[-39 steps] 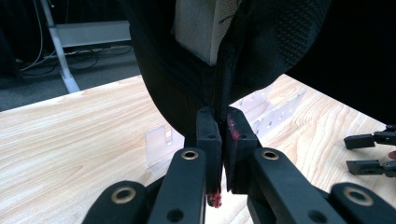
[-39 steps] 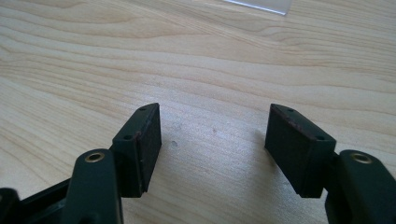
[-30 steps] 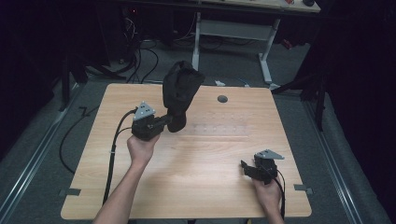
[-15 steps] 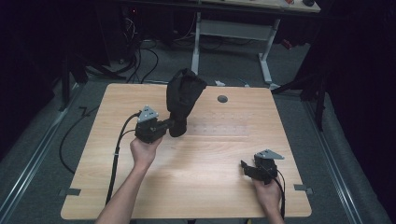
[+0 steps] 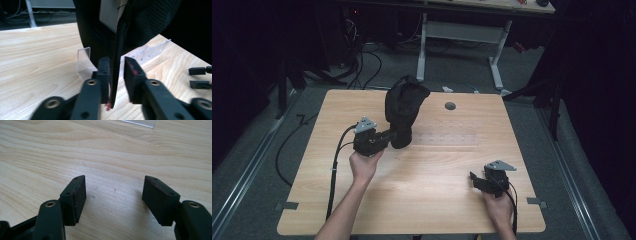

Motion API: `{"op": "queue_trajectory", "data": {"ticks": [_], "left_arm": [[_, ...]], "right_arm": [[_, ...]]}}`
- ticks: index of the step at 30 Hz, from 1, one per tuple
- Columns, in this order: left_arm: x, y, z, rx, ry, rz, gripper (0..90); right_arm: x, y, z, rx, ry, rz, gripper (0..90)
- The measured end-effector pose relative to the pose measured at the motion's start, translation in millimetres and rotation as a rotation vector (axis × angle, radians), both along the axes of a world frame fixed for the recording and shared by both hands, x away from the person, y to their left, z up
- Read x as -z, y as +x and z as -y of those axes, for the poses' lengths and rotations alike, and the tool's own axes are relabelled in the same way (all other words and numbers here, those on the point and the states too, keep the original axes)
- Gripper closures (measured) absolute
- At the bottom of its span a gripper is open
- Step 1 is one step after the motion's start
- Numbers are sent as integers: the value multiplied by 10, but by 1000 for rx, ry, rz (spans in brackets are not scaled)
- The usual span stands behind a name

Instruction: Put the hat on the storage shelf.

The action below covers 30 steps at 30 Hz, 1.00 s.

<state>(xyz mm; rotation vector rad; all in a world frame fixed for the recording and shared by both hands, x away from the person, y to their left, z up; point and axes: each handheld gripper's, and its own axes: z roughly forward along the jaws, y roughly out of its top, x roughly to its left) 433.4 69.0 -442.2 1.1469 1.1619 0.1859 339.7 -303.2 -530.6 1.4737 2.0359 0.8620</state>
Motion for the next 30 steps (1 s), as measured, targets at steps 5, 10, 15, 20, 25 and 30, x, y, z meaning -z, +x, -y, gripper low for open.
{"op": "queue_trajectory", "data": {"ticks": [5,10,15,20,25,30], "left_arm": [[0,-7,-1,-19,29,-14,557],[-19,-31,-19,-21,42,-22,488],[-45,-76,-47,-21,51,-24,472],[-65,-120,-106,-26,50,-30,464],[-69,-166,-176,-27,56,-40,456],[-66,-208,-238,-36,47,-49,449]], "right_arm": [[0,0,0,0,0,0,360],[0,0,0,0,0,0,360],[0,0,0,-1,0,0,360],[0,0,0,-1,0,0,360],[0,0,0,-1,0,0,360],[0,0,0,0,0,0,360]]}}
